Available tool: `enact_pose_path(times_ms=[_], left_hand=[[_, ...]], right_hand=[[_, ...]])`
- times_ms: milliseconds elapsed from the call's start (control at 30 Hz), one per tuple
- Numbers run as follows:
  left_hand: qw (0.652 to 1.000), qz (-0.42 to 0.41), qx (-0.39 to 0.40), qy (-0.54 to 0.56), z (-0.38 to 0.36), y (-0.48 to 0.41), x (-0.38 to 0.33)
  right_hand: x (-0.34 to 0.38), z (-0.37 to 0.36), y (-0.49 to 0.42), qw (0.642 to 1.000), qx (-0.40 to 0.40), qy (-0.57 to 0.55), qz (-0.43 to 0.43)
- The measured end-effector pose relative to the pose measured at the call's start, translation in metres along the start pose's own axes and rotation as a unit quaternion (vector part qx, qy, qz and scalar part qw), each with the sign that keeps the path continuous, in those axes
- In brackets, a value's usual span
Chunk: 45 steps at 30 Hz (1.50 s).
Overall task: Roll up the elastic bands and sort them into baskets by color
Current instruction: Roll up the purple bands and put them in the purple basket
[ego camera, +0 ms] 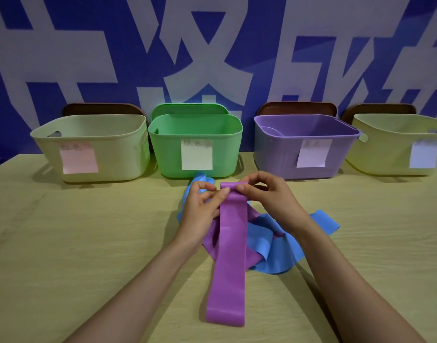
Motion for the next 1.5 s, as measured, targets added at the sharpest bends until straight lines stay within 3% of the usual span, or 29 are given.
enact_pose_path(times_ms=[133,300,400,567,767,900,1067,1167,1333,1500], left_hand=[[0.996,-0.041,0.014,-0.076,0.000,0.001,-0.002],[0.994,-0.067,0.007,-0.083,0.001,0.001,-0.006],[0.989,-0.100,-0.012,-0.112,0.004,0.001,-0.011],[0.943,-0.230,-0.015,-0.241,0.003,0.005,-0.029],[0.964,-0.200,0.016,-0.175,0.000,0.003,-0.024],[0.919,-0.291,0.000,-0.266,0.001,0.006,-0.039],[0.973,-0.168,0.024,-0.157,0.003,0.000,-0.021],[0.990,-0.104,0.026,-0.091,0.002,-0.001,-0.013],[0.999,-0.003,0.029,-0.034,-0.002,-0.001,0.002],[0.999,0.020,0.036,-0.027,-0.002,-0.002,0.004]], right_hand=[[-0.003,0.002,-0.003,0.988,-0.003,-0.151,-0.016],[-0.001,0.001,-0.004,0.973,0.039,-0.224,-0.032],[-0.004,0.000,-0.004,0.975,0.038,-0.214,-0.051],[-0.003,0.002,-0.004,0.985,-0.006,-0.172,-0.031],[-0.004,0.003,-0.006,0.988,-0.055,-0.144,-0.009],[-0.003,0.003,-0.006,0.987,-0.048,-0.151,-0.005],[-0.003,0.002,-0.004,0.995,-0.063,-0.081,0.013],[-0.005,0.000,-0.006,0.993,-0.053,-0.105,0.008],[-0.006,-0.008,-0.005,0.976,0.006,-0.218,-0.026],[-0.010,-0.009,-0.005,0.984,-0.013,-0.173,-0.034]])
Point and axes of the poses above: each hand's wrist, its own y-axis away from the middle knuckle, its own z-axis out of the back of the hand, x = y × z, the point moved 5 cm from there along -y, towards the middle knuckle, and after that the axes turned 10 degrees about -z, right-handed, at the moved point
